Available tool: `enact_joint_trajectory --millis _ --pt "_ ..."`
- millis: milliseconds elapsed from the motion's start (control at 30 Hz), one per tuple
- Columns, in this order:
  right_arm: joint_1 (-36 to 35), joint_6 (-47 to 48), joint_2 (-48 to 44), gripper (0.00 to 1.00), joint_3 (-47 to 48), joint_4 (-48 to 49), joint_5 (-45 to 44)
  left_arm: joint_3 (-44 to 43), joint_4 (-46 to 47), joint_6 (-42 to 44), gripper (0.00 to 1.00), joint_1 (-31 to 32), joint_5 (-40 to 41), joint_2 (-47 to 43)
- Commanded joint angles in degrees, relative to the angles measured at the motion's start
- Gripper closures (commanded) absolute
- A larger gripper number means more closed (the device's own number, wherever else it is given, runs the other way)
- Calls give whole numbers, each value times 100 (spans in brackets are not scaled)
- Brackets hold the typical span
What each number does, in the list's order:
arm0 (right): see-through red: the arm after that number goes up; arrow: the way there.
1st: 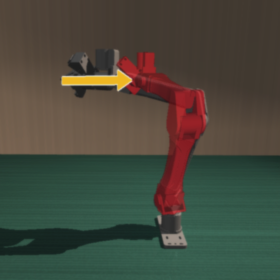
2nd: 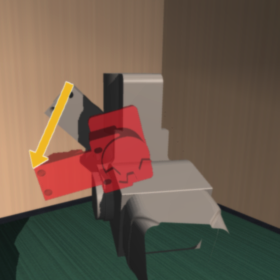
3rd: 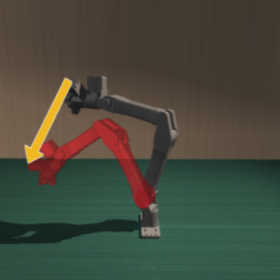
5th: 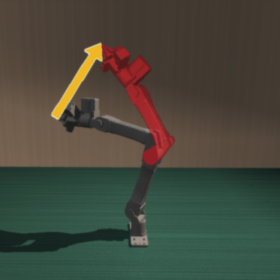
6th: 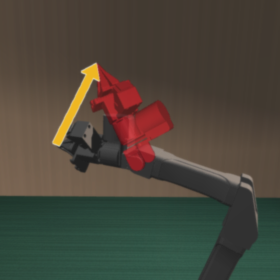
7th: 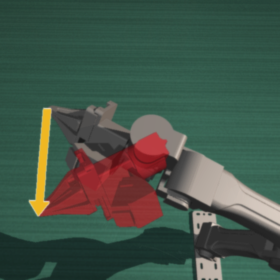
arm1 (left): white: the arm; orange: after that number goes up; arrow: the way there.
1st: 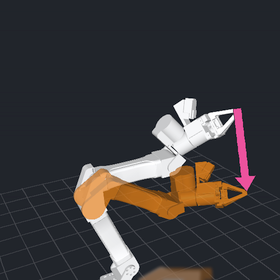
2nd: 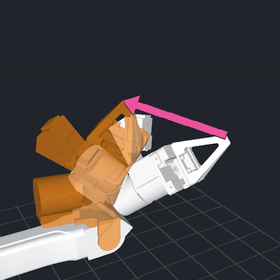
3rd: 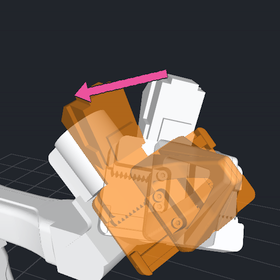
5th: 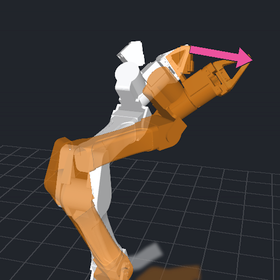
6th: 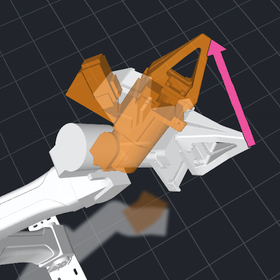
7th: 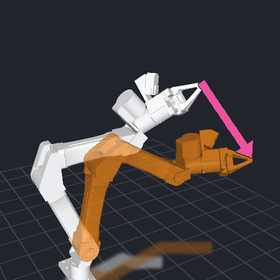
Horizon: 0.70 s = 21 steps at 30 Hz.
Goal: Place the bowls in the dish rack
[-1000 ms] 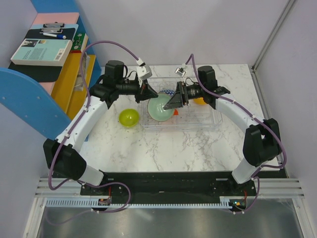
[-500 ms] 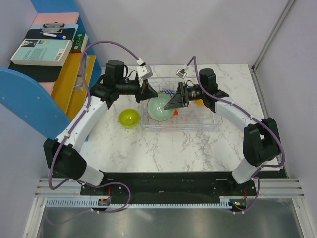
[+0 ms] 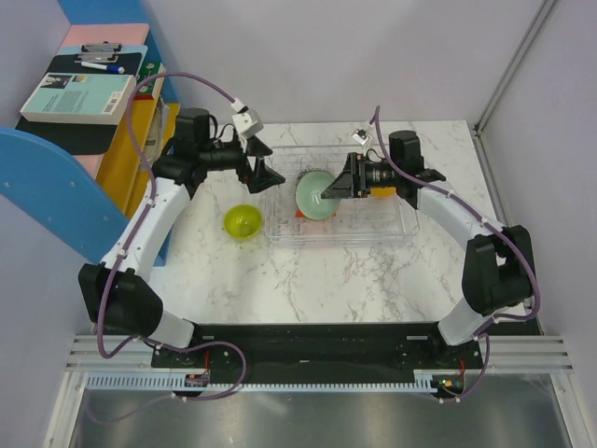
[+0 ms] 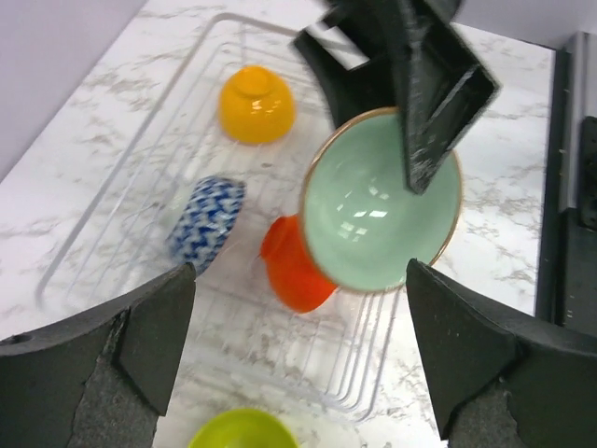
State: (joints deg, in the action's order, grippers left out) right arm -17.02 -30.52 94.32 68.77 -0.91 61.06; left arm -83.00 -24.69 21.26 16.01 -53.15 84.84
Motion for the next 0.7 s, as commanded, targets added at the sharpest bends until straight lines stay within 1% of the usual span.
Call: enact_joint_trajectory --millis 0,67,133,167,200,233,267,400,567,667 --pt "84 1828 -616 100 813 -1779 -1433 178 88 -376 0 -686 -30 -143" --pt "76 2346 -774 100 901 -2271 -2130 389 -27 -412 0 -966 338 -283" --pt "49 2690 -1003 100 954 -2571 -3078 783 -106 -394 0 -1187 549 -441" --pt "49 2918 -1056 100 980 -2781 -3291 916 -124 -403 0 -1397 629 -598" --pt "41 2999 -1204 100 963 -2888 -3476 1065 -124 -368 0 -1521 647 -704" --pt "32 3191 -1284 100 928 -2941 -4052 1302 -141 -376 0 -1592 752 -775" --pt "32 3245 -1424 100 884 -3011 -4310 1382 -211 -272 0 -1818 840 -828" --pt "14 3745 -1618 100 787 -3266 -5523 1760 -510 -61 0 -1987 1594 -1074" --pt "-56 3931 -1496 100 787 -3574 -6718 2288 -555 142 0 -2102 1764 -1180" --pt "-214 3992 -1250 100 813 -3688 -7185 2464 -520 151 0 -2172 1729 -1224"
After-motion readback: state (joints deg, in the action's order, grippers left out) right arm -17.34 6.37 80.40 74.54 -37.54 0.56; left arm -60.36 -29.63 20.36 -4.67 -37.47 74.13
